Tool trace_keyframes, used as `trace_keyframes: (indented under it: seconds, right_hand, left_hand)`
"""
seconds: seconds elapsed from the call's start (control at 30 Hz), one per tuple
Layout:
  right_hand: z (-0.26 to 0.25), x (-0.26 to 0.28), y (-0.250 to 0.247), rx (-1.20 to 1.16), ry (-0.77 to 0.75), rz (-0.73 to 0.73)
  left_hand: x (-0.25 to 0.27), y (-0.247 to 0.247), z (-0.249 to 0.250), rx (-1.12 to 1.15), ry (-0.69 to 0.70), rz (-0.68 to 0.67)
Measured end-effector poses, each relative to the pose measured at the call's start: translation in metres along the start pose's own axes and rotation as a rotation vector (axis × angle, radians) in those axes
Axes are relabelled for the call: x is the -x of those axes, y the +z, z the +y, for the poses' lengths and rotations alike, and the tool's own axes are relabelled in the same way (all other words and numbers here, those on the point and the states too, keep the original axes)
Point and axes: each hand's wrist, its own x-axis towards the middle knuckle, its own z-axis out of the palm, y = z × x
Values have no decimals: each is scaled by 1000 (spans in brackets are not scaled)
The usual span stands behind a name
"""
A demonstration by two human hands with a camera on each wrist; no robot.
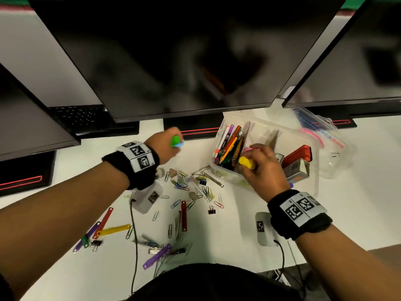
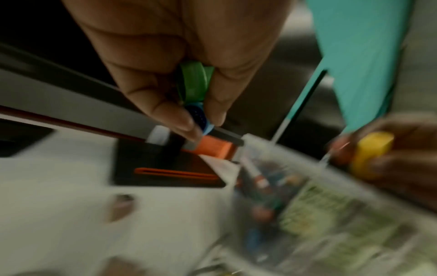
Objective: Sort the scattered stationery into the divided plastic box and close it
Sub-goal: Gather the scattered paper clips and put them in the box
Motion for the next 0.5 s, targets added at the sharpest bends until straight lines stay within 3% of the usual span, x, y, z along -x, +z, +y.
trace_keyframes:
  seconds: [0.1,0.2,0.5]
  right_hand:
    - [18,3,-6,53,99,-33]
    - [23,4,-7,51,96,-28]
    - [34,0,-23,61,138,15]
  left_hand:
    - [10,7,54,235,76,-18]
    - [11,25,92,307,125,-85]
    - [3,64,146,102,207,-214]
